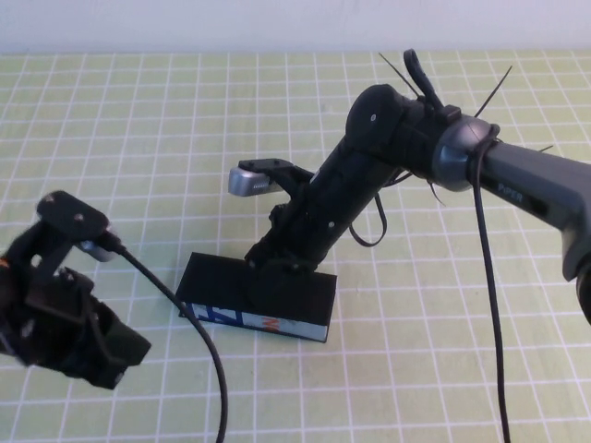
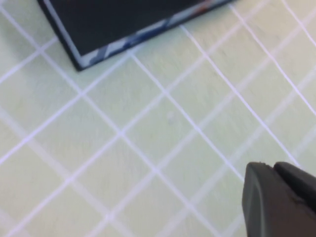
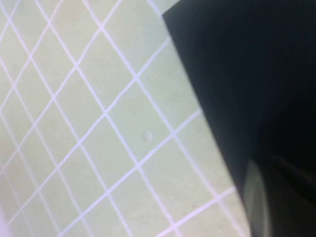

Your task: Return glasses to glasses case

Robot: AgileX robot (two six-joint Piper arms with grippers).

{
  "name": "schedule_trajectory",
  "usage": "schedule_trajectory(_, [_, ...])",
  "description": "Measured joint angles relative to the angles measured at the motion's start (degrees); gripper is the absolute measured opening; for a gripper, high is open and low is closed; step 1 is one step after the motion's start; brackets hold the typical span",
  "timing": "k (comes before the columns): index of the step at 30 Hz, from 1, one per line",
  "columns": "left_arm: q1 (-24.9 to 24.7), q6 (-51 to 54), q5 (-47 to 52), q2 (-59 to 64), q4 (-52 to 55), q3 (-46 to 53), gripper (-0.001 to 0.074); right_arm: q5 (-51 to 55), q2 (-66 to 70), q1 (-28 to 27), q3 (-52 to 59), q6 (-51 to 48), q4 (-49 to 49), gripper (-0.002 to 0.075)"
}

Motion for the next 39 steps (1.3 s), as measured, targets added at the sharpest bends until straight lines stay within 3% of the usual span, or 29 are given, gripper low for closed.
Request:
schedule_trajectory(6, [0.0, -10.5, 9.0, -12.5, 10.4, -5.0, -0.0003, 0.0, -2.3, -1.3, -2.6, 0.0, -1.1, -0.0018])
schedule_trajectory(16, [0.0, -23.0, 10.4, -36.9, 16.0, -2.9, -0.0003, 0.6, -15.0, -1.4, -3.0, 1.3, -1.6, -0.0018])
schedule_trajectory(28, [0.0, -28.7, -6.6, -62.4, 16.3, 13.8, -0.0003, 2.3, -33.9, -1.4, -3.0, 10.5, -18.9, -0.0018])
schedule_trajectory(34, [0.0, -33.4, -12.6, -66.1, 16.3, 22.2, -0.0003, 1.2, -44.1, -1.4, -1.4, 12.7, -25.7, -0.0018])
schedule_trajectory(39, [0.0, -35.2, -18.3, -66.1, 15.9, 25.5, -0.0003, -8.0, -56.7, -1.4, 9.6, 13.1, -29.5, -0.0018])
